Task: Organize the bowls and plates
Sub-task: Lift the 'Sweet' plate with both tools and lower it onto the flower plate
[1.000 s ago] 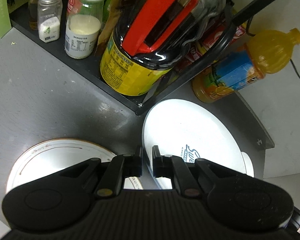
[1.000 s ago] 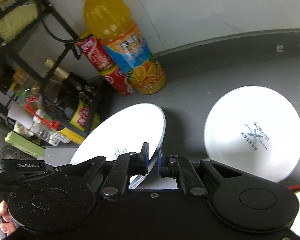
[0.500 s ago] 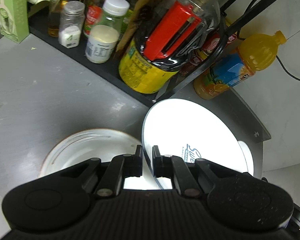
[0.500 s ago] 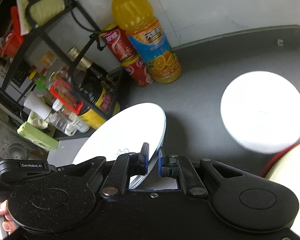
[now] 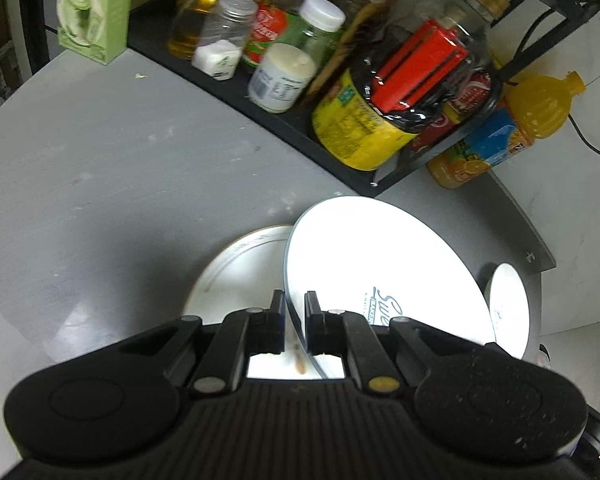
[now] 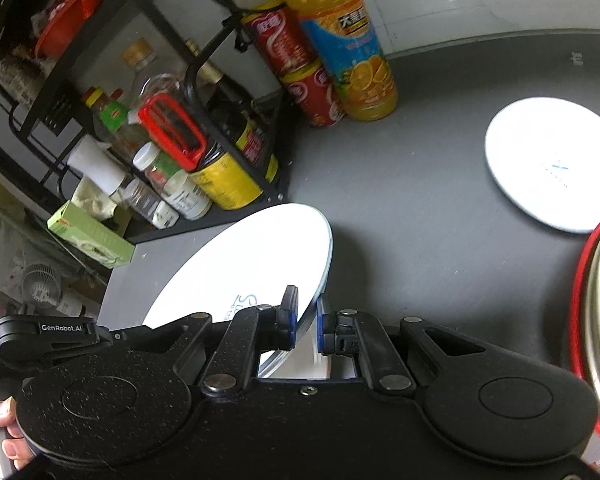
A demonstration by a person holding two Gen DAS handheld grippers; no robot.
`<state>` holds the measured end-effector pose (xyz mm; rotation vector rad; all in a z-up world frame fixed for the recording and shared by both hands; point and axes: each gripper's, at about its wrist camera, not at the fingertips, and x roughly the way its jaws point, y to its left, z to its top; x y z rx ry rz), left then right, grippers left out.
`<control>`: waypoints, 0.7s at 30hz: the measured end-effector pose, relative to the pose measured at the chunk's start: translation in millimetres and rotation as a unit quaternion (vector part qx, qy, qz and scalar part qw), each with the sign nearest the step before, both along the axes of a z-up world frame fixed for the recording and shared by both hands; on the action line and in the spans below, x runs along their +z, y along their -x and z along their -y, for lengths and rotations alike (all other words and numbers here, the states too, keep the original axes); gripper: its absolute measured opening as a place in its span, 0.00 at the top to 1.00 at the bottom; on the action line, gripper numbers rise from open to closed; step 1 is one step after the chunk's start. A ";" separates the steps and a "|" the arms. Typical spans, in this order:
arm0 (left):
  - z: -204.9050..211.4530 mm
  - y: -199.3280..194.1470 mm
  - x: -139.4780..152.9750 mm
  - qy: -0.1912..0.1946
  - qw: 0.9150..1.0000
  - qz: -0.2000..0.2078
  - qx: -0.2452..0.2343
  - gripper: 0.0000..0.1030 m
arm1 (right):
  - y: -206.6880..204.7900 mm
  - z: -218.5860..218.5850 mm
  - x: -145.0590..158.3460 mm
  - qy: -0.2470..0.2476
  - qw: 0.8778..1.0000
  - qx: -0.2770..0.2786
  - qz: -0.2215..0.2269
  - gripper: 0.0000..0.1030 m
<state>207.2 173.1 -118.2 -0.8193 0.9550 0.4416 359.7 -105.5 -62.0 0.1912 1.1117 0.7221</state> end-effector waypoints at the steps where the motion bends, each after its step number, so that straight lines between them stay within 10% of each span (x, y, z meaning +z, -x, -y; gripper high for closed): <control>1: -1.6 2.5 -0.4 -0.001 1.000 -0.001 0.000 0.94 | 2.6 -1.6 -0.4 0.001 1.000 0.000 0.000 0.92; 21: -9.8 46.2 -22.8 0.018 0.999 -0.038 -0.005 0.93 | 41.2 -10.6 -20.0 0.036 0.999 0.014 -0.012 0.92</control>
